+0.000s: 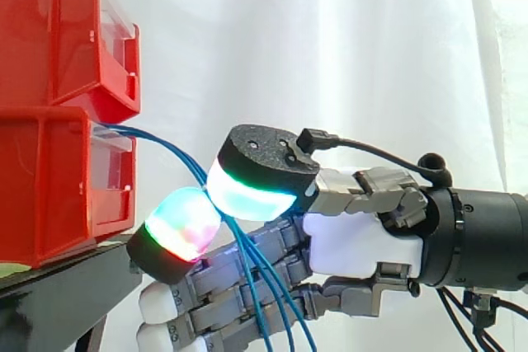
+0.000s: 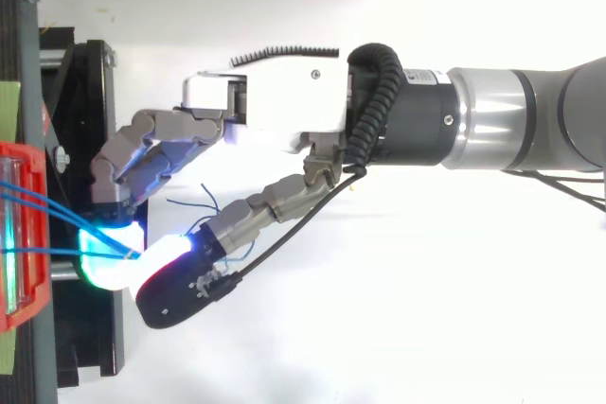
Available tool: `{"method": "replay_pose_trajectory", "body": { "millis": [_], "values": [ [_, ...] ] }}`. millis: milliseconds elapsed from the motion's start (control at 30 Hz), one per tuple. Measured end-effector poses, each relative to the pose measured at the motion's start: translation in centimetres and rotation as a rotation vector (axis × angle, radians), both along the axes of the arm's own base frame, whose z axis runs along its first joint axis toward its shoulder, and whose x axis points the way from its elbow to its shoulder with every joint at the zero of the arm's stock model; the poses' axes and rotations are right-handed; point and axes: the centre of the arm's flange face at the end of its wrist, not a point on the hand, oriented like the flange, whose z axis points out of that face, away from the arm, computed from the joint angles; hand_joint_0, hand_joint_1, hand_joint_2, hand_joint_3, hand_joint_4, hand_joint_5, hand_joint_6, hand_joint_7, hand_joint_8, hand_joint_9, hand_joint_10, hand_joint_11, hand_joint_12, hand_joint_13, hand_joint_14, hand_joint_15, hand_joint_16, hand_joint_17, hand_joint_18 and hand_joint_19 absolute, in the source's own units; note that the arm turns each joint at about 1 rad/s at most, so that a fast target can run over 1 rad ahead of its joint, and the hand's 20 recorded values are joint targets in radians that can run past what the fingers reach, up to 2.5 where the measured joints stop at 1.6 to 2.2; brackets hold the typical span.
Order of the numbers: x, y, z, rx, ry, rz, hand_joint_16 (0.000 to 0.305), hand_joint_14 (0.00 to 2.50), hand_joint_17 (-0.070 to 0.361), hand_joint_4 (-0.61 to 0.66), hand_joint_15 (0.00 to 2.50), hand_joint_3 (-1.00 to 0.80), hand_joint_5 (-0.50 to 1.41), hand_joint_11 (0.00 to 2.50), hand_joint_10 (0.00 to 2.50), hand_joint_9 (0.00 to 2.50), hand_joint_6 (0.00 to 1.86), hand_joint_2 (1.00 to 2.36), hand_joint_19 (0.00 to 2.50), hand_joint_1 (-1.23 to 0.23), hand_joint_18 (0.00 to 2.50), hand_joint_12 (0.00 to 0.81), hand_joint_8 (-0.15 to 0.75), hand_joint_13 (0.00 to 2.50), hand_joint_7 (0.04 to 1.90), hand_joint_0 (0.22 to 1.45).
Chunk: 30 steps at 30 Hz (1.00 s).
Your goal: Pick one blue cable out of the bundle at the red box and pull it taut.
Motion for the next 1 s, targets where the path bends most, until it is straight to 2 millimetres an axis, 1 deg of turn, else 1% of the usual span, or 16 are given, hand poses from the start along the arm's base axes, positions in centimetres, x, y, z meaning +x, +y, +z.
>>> {"method": "replay_pose_trajectory", "body": {
  "millis": [133,300,467,700,800,833,900,967,1000],
  "values": [
    [0.08,0.01,0.18,0.0,-0.006,0.0,0.049,0.01,0.111,0.02,0.21,-0.18,-0.13,0.29,0.0,0.81,0.94,1.02,0.3,-0.82,0.59,0.364,0.385,0.67,0.82,0.63],
    [0.14,0.03,0.35,0.002,-0.007,0.0,0.049,0.01,0.111,0.03,0.21,-0.2,-0.13,0.29,0.0,0.82,0.94,1.02,0.31,-0.82,0.6,0.364,0.388,0.68,0.82,0.64],
    [0.13,0.05,0.61,0.005,-0.009,0.001,0.049,0.01,0.111,0.05,0.22,-0.3,-0.14,0.3,0.0,0.82,0.93,1.01,0.31,-0.84,0.63,0.368,0.384,0.7,0.81,0.68],
    [-0.11,-0.16,0.95,0.005,0.006,-0.002,0.049,0.01,0.11,0.03,0.23,-0.49,-0.14,0.31,0.0,0.82,0.92,1.0,0.29,-0.87,0.65,0.363,0.38,0.72,0.77,0.72],
    [-0.31,-0.23,0.81,0.004,0.025,-0.002,0.048,0.01,0.109,0.08,0.24,-0.5,-0.14,0.32,0.0,0.82,0.92,1.0,0.31,-0.9,0.66,0.363,0.375,0.72,0.72,0.68],
    [-0.41,-0.23,0.7,0.003,0.036,-0.002,0.049,0.01,0.109,0.11,0.24,-0.5,-0.14,0.33,0.0,0.83,0.92,1.0,0.31,-0.91,0.66,0.362,0.372,0.72,0.74,0.65],
    [-0.57,-0.25,0.58,0.002,0.052,-0.001,0.049,0.01,0.11,0.12,0.24,-0.5,-0.14,0.33,0.01,0.84,0.92,1.0,0.33,-0.92,0.66,0.363,0.378,0.73,0.76,0.59],
    [-0.68,-0.29,0.58,0.002,0.061,-0.002,0.051,0.01,0.115,0.12,0.25,-0.5,-0.14,0.35,0.0,0.85,0.92,1.0,0.34,-0.89,0.68,0.375,0.386,0.73,0.75,0.54],
    [-0.73,-0.3,0.59,0.001,0.065,-0.002,0.053,0.01,0.12,0.13,0.25,-0.5,-0.13,0.33,0.01,0.87,0.92,1.0,0.34,-0.85,0.69,0.386,0.401,0.74,0.75,0.5]
  ]
}}
